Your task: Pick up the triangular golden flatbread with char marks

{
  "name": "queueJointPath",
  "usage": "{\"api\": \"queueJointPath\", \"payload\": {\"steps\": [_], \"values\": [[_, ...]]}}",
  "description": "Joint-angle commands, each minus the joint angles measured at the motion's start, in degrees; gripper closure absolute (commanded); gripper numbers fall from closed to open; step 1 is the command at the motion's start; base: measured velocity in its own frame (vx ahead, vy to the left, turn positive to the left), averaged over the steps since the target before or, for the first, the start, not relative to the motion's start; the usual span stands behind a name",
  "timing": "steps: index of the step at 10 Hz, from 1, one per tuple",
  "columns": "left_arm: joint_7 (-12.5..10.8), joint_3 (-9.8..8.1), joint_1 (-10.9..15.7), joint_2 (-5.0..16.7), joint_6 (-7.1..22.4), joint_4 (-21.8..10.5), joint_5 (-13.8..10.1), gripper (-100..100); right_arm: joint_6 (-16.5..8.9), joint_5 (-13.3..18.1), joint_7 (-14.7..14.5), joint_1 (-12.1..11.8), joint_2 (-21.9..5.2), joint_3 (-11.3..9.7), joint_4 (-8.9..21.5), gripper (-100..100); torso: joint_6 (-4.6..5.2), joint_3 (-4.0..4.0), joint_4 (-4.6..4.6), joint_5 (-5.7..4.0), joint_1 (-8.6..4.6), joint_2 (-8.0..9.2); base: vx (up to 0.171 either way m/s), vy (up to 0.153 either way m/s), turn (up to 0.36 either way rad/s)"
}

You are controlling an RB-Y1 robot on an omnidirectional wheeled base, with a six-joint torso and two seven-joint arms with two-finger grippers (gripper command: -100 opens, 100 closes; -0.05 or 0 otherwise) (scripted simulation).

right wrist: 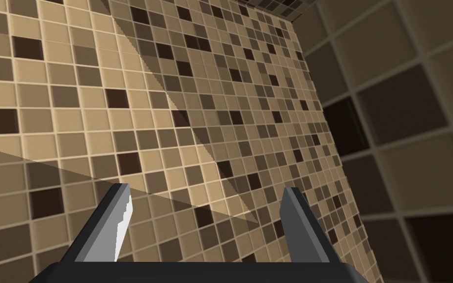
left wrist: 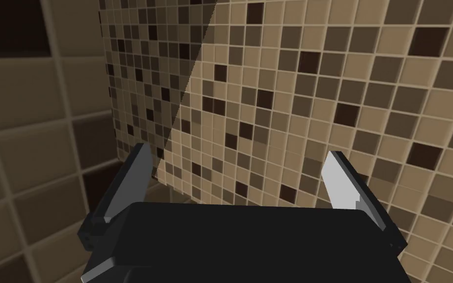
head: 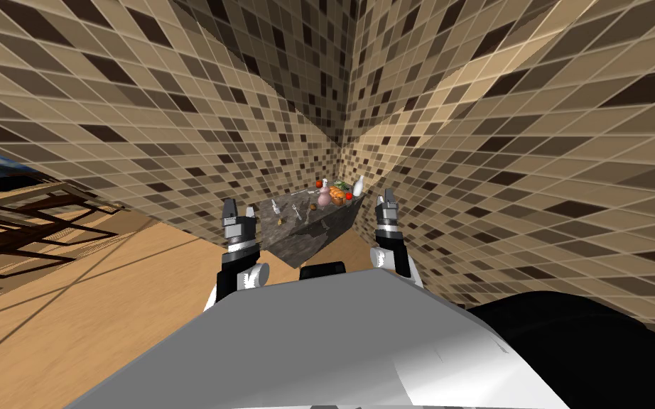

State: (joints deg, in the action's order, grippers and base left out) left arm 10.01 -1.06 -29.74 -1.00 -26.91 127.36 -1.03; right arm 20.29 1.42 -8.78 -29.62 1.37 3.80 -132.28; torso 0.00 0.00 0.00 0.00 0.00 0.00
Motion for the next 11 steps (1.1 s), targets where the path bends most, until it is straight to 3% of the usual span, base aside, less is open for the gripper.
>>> {"api": "queueJointPath", "payload": {"steps": [1,6,11], "values": [[0.0,-0.17,0.0,1.9,1.0,0.2,0.0,-100,0.0,0.0,0.0,0.0,0.0,0.0,0.0,0,0.00,0.00,0.00,0.00,0.00,0.00,-0.001,-0.007,-0.017],[0.3,-1.60,0.2,7.8,8.0,1.3,-0.1,-100,0.0,0.0,0.0,0.0,0.0,0.0,0.0,0,0.01,0.02,0.01,-0.02,-0.10,0.04,-0.006,-0.026,-0.031],[0.5,-3.01,0.6,9.9,15.5,2.3,-0.2,-100,0.0,0.0,0.0,0.0,0.0,0.0,0.0,0,0.00,0.01,0.00,-0.02,-0.09,0.02,-0.006,-0.026,-0.033]]}}
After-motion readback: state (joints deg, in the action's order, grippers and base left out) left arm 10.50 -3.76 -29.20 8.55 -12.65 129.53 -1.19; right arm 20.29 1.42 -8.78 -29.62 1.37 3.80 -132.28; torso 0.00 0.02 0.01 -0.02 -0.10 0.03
